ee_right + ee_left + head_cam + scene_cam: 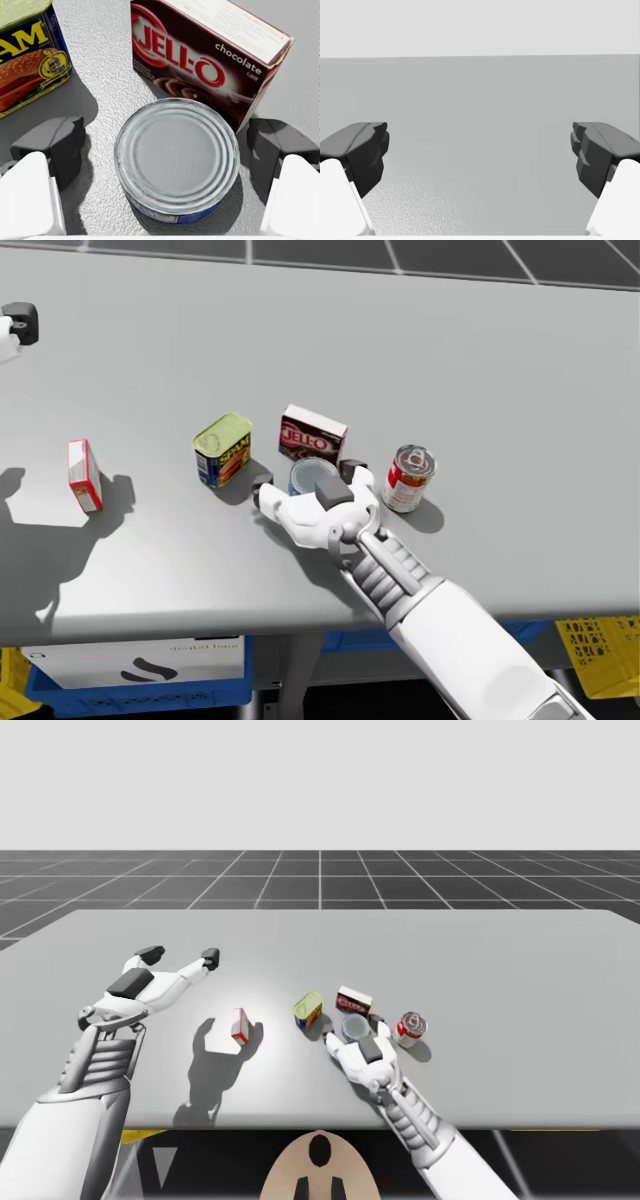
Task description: Grasp the tuna can and hold it up.
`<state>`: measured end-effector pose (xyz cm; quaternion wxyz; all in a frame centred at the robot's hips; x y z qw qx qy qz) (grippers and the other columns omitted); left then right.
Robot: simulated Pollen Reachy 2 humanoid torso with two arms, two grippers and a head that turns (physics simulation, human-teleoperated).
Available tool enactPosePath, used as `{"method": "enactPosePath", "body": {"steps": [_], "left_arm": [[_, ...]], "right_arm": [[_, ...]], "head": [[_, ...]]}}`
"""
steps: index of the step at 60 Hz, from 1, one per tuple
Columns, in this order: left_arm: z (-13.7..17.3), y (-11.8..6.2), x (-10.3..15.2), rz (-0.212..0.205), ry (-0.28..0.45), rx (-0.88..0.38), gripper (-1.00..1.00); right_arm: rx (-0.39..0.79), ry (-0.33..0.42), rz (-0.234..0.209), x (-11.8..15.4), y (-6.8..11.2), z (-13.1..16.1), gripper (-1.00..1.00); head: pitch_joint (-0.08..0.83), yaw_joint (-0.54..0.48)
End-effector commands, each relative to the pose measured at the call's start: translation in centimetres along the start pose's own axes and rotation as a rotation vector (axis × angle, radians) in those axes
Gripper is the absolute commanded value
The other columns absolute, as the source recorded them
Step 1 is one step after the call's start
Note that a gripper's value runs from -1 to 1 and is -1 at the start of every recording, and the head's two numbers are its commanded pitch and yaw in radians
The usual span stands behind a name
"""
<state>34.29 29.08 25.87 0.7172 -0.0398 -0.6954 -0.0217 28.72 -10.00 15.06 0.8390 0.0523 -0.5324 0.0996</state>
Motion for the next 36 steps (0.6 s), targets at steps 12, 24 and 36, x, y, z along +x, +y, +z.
{"method": "enactPosePath", "body": {"steps": [12, 24, 36], "left_arm": [[0.01, -0.13, -0.13, -0.007, 0.002, 0.004, -1.0], [-0.03, -0.2, -0.22, -0.015, 0.002, 0.008, -1.0], [0.02, -0.19, -0.21, -0.017, 0.0, 0.011, -1.0]], "right_arm": [[0.07, 0.026, -0.113, -0.02, 3.19, 0.6, 1.0], [0.073, 0.029, -0.121, 0.03, 2.99, 0.67, 1.0], [0.08, 0.027, -0.134, 0.08, 2.85, 0.99, 1.0]], "head": [[0.703, -0.15], [0.587, -0.15], [0.403, -0.16]]}}
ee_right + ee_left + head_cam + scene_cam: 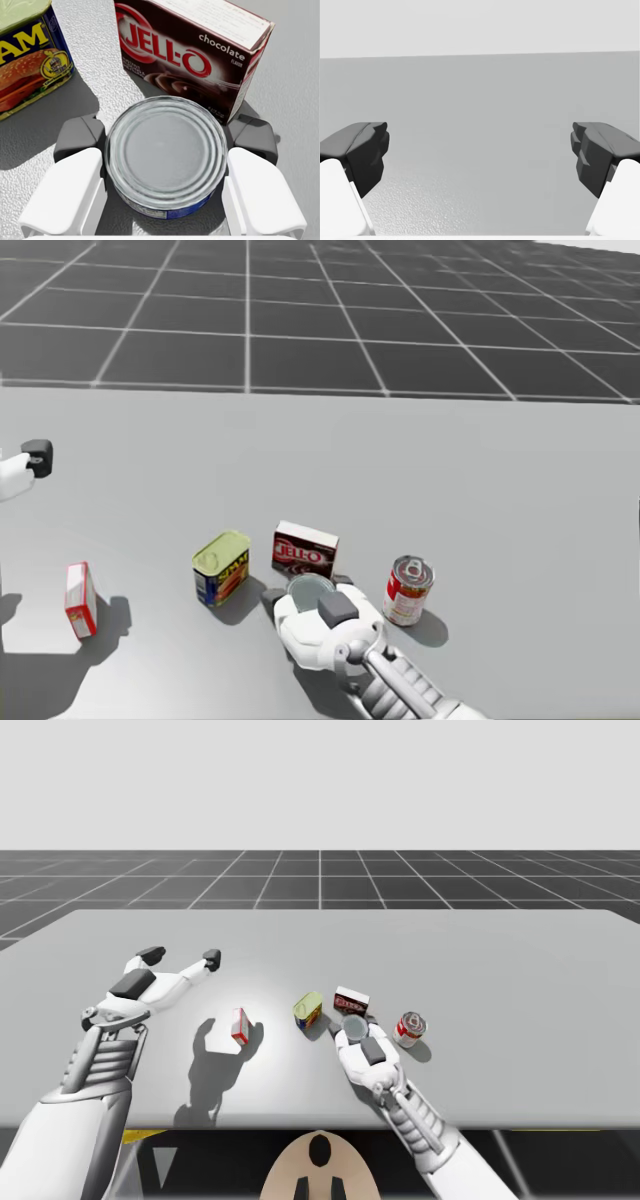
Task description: Grasp the tuna can and hold it up.
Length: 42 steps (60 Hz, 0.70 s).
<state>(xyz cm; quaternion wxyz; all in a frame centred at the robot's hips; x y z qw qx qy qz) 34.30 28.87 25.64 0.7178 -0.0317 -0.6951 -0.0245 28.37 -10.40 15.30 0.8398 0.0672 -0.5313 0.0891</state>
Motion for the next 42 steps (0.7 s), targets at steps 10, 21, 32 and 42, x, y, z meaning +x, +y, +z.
{"method": "enactPosePath", "body": {"steps": [10, 21, 32, 42], "left_arm": [[0.1, 0.0, 0.0, -0.002, -0.001, 0.006, -1.0], [0.1, 0.1, 0.1, 0.002, -0.003, 0.009, -1.0], [0.1, 0.2, 0.3, 0.006, -0.008, 0.011, -1.0], [0.1, 0.3, 0.5, 0.008, -0.013, 0.011, -1.0]], "right_arm": [[0.067, 0.014, -0.099, 0.5, 3.2, 1.1, 1.0], [0.068, -0.078, -0.086, 3.3, 3.3, 3.7, 1.0], [0.082, -0.224, -0.067, 8.3, 3.2, 7.3, 1.0], [0.05, -0.363, -0.026, 12.5, 2.3, 9.3, 1.0]], "head": [[0.328, -0.16], [0.322, -0.16], [0.315, -0.16], [0.31, -0.17]]}}
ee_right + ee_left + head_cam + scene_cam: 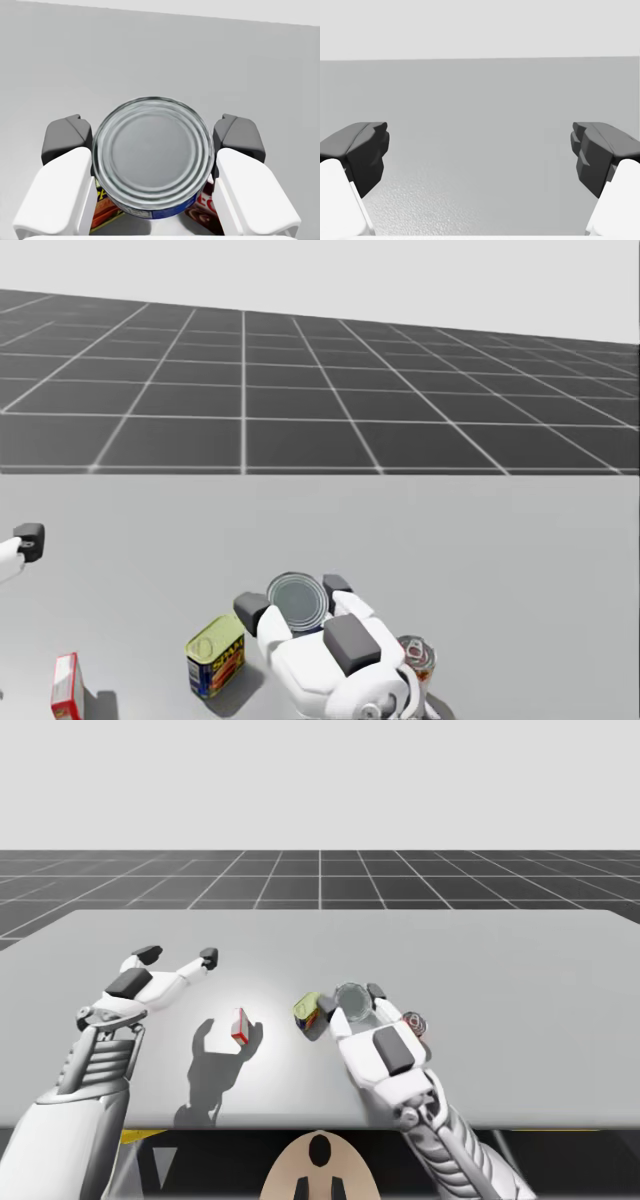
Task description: Grasp the tuna can and hold it up.
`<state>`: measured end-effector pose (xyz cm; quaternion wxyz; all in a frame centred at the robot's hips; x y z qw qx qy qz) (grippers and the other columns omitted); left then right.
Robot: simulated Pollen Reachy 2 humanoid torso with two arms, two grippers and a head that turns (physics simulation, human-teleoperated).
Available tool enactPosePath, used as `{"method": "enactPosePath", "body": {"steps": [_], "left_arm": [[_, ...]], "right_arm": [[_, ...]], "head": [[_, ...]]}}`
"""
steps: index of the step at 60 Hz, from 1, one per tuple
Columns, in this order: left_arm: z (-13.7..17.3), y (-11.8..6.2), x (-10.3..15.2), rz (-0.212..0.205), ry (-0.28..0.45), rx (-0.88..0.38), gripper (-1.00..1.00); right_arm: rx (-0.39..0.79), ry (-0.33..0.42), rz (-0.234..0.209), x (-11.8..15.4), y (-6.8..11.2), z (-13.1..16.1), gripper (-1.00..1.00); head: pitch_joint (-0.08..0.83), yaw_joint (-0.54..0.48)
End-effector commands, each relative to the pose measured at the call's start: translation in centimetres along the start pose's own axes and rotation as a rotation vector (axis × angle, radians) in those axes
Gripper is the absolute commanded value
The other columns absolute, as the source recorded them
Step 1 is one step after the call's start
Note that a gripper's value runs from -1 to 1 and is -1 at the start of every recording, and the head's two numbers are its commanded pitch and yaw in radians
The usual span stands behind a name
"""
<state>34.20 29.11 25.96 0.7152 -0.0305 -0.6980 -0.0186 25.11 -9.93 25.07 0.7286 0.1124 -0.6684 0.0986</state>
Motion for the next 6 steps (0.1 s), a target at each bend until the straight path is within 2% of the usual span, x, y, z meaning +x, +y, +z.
{"method": "enactPosePath", "body": {"steps": [1, 2, 3, 6], "left_arm": [[0.0, 0.1, 0.1, 0.001, -0.006, 0.0, -1.0], [0.0, 0.1, 0.2, 0.0, -0.006, 0.0, -1.0], [0.0, 0.1, 0.1, -0.002, -0.006, 0.0, -1.0], [0.0, 0.1, 0.1, -0.005, -0.007, 0.001, -1.0]], "right_arm": [[-0.037, -0.019, -0.02, 5.8, 0.9, 0.3, 1.0], [-0.044, -0.038, -0.011, 6.1, 0.8, 0.3, 1.0], [-0.061, -0.093, 0.012, 7.1, 0.4, 0.2, 1.0], [-0.074, -0.179, 0.033, 8.7, 0.0, 0.3, 1.0]], "head": [[0.309, -0.17], [0.309, -0.17], [0.308, -0.17], [0.307, -0.17]]}}
